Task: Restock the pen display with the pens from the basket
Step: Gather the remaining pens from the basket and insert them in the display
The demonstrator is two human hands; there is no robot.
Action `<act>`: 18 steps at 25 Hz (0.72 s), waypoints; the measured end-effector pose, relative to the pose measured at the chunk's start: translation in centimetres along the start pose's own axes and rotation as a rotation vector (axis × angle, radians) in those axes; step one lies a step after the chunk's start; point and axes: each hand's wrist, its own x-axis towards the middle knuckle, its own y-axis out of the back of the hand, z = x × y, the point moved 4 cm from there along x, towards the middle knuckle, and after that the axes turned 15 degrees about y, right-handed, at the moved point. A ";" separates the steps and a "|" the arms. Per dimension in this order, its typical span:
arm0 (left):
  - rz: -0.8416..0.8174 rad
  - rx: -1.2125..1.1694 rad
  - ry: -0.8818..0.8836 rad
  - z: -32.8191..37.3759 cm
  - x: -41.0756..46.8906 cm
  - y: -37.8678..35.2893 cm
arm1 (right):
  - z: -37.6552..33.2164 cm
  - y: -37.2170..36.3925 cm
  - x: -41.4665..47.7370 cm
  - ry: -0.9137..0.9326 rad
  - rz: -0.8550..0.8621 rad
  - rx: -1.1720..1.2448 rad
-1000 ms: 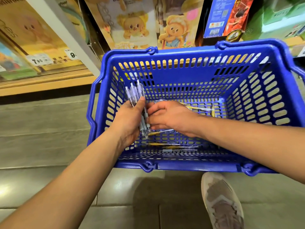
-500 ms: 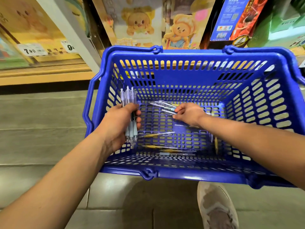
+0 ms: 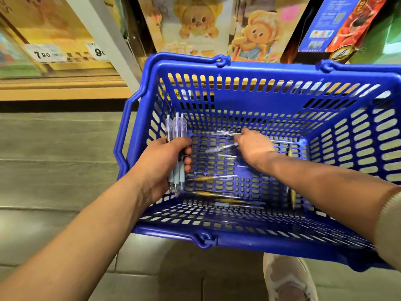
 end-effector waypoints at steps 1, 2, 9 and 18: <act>0.003 -0.007 0.005 0.0 0.0 0.0 | 0.1 0.1 0.0 0.003 -0.002 -0.013; 0.007 -0.013 0.011 0.0 0.0 -0.1 | 0.2 0.3 -0.1 0.003 0.001 -0.004; 0.068 -0.097 0.004 0.4 0.1 -0.7 | -2.8 4.3 -2.8 0.113 0.075 0.913; -0.051 -0.129 -0.013 -0.1 0.2 -2.1 | -9.5 7.5 -7.7 0.043 0.132 1.490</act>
